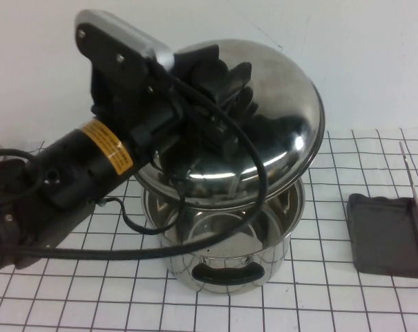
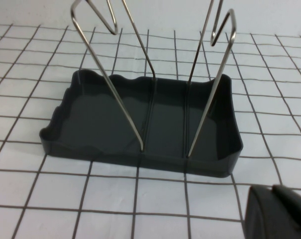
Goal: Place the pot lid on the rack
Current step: Hand over the pot lid
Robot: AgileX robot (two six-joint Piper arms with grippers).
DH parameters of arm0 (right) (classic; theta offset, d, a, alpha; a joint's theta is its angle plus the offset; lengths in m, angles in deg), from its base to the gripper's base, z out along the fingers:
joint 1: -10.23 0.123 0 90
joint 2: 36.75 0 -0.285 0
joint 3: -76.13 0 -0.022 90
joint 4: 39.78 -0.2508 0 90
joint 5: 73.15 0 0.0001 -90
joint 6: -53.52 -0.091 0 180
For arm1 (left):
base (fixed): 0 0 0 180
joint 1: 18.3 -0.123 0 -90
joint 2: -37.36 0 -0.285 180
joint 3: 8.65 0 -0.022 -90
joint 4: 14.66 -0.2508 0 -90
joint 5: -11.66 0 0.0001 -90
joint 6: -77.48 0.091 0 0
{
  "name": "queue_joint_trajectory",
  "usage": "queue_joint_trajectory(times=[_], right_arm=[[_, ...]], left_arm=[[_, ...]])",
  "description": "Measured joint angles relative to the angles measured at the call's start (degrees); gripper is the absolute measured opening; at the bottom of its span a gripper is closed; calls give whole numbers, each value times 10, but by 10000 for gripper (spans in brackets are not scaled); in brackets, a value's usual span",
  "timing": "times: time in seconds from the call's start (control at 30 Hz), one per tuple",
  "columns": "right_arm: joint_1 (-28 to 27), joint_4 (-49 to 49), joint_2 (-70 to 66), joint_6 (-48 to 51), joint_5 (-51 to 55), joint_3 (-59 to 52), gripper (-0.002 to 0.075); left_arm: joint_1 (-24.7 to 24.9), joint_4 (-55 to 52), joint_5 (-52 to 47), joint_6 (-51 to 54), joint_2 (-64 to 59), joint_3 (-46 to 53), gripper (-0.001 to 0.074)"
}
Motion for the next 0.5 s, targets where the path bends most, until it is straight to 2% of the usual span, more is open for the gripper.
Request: queue_joint_trajectory(times=[0.3, 0.5], right_arm=[[0, 0, 0, 0, 0, 0, -3], [0, 0, 0, 0, 0, 0, -3]], left_arm=[[0, -90, -1, -420, 36, 5, 313], [0, -82, 2, -598, -6, 5, 313]])
